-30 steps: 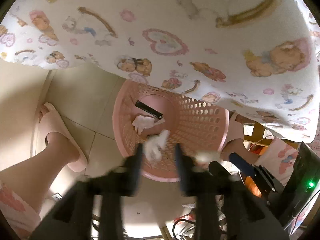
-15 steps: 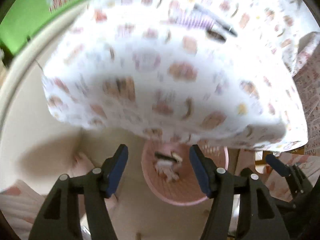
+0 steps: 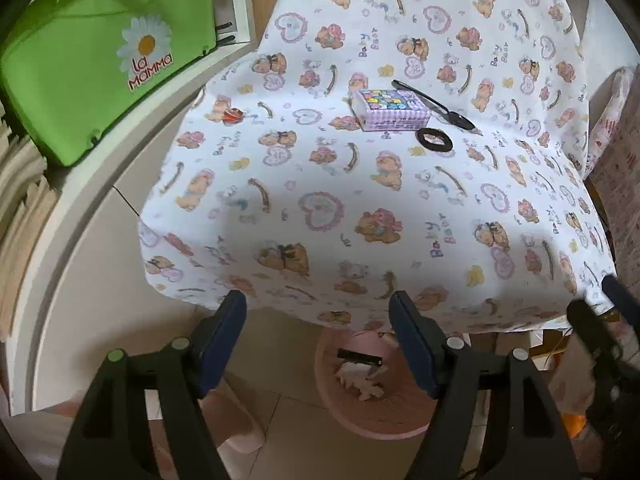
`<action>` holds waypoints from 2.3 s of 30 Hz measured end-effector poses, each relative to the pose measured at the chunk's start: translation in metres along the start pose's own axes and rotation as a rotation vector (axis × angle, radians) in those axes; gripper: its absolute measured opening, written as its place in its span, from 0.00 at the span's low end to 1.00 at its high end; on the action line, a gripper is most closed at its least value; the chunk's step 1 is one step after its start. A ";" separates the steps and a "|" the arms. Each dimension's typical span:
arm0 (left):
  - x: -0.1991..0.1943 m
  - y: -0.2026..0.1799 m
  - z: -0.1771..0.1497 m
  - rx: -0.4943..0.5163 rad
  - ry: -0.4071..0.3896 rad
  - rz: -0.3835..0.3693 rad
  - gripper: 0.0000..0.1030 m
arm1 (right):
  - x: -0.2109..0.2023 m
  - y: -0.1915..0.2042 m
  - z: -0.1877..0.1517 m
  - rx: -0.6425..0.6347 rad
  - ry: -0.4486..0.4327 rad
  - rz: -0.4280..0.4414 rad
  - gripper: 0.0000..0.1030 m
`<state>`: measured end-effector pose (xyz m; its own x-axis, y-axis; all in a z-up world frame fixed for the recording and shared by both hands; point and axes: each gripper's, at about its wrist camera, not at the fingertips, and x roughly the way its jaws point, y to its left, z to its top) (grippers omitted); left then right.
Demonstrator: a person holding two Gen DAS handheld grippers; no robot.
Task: Collect trash
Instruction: 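Move both open grippers back over the cloth toward the purple box, then grasp the purple patterned box with the left gripper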
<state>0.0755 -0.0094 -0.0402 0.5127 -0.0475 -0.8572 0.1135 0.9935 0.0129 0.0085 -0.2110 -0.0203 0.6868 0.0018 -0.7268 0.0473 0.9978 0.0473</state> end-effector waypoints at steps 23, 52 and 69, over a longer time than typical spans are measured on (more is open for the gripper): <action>-0.056 0.021 0.142 -0.062 -0.224 -0.051 1.00 | -0.081 -0.056 0.144 -0.014 -0.317 -0.060 0.85; 0.059 -0.020 0.159 0.047 -0.019 -0.086 1.00 | 0.082 -0.052 0.089 0.054 0.014 -0.029 0.85; 0.110 -0.071 0.189 0.058 0.046 -0.102 0.96 | 0.099 -0.060 0.079 0.058 0.068 -0.034 0.84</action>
<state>0.2849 -0.1052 -0.0380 0.4566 -0.1415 -0.8783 0.2130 0.9759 -0.0465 0.1315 -0.2757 -0.0409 0.6333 -0.0250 -0.7735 0.1126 0.9918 0.0602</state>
